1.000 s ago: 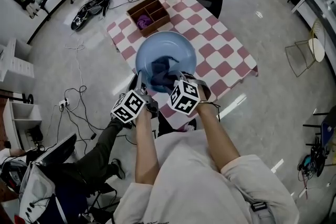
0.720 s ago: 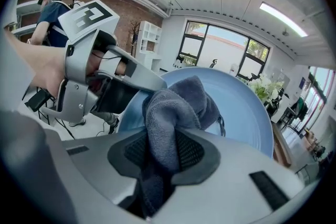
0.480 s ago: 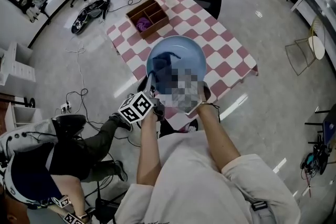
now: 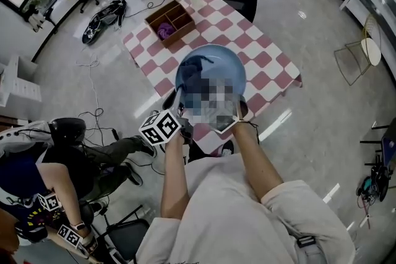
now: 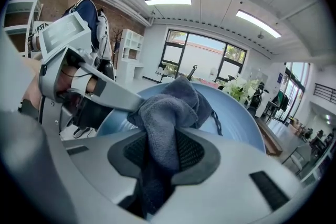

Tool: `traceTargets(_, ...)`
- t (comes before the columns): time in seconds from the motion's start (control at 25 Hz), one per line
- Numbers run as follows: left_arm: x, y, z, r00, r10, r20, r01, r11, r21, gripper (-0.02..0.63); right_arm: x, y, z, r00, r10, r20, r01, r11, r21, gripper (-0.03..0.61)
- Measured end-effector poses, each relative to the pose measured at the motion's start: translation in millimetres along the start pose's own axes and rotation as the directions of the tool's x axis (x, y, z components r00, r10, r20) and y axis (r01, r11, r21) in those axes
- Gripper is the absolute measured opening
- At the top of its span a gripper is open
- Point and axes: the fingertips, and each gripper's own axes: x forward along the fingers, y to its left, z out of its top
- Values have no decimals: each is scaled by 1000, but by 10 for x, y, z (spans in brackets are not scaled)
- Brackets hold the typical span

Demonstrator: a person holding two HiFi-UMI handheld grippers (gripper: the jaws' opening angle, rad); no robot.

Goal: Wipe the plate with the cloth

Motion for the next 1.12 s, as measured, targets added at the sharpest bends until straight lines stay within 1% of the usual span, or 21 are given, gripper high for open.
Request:
traceTargets(0.24,30,-67,-25,1000,-25,-15,25,1000,10,32,-51,-192,-22,998,-60,15,59,997,54,114)
traceTargets(0.52,53,-124,-86,999,-33,-41,35,998,46,32,-104,-400,-138,993,-116,4,115,986,118,115)
traceTargets(0.64,69,-138,-95,998,-41,-46,43,998,42,32,-135,-500,-193,990,-138,-3,137,981,139,115)
traceTargets(0.76,92,-131,-106,998,-37,-47,39,998,40,32,-154,-596,-266,987,-160,-13,160,974,158,115)
traceTargets(0.96,127,-187,-105,998,-36,-53,40,997,68,34,-226,-739,-409,979,-202,-34,205,960,192,115)
traceTargets(1.12,125,-170,-80,999,-23,-39,26,998,66,34,-299,-844,-509,971,-231,-57,238,949,208,115)
